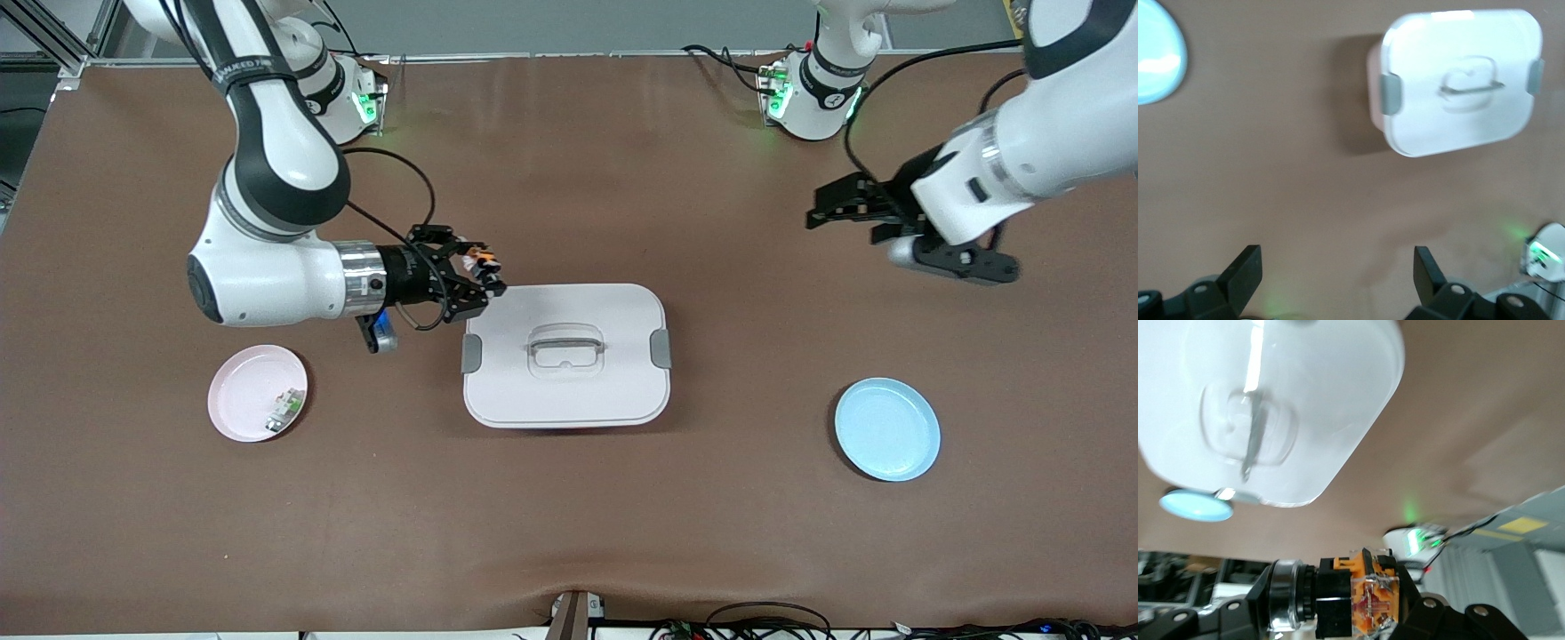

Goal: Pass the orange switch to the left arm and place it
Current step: 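Carry the switch above the box while the left gripper reaches toward it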

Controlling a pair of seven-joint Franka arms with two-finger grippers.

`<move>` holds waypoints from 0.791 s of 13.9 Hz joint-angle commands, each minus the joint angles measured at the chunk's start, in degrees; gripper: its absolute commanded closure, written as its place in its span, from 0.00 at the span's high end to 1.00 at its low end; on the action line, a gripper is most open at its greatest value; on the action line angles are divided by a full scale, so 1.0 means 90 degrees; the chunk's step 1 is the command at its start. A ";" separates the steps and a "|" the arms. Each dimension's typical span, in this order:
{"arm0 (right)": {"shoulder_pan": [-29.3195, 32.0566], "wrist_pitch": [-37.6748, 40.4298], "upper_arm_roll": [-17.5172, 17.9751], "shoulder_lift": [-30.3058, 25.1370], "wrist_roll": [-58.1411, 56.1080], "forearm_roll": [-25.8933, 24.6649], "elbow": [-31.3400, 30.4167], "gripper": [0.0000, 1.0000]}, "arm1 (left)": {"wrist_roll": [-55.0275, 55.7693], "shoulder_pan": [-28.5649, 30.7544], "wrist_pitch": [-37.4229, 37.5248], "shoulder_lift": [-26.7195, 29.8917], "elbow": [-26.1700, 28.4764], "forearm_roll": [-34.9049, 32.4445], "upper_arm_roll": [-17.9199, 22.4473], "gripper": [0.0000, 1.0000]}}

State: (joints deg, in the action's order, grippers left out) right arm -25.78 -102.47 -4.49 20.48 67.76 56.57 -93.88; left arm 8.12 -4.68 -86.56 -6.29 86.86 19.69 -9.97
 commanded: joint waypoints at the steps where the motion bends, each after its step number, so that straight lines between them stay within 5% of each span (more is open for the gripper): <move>1: -0.0152 -0.0206 -0.0077 -0.0098 0.0380 0.0345 0.0011 0.33 | 0.0395 -0.0115 -0.0098 -0.0053 -0.0159 0.0602 -0.0006 1.00; 6: -0.1128 -0.1728 -0.0077 -0.0049 0.1629 0.0345 0.0245 0.33 | 0.1611 -0.0660 -0.1161 -0.0062 0.0076 0.0645 -0.0250 1.00; 11: -0.1286 -0.1789 -0.0077 -0.0010 0.1787 0.0345 0.0412 0.33 | 0.2457 -0.1004 -0.1837 -0.0072 0.0348 0.0487 -0.0376 0.98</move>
State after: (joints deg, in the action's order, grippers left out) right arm -37.53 -119.41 -4.53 20.44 83.01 58.84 -90.76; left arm 29.67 -14.18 -101.75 -7.35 88.09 24.22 -12.78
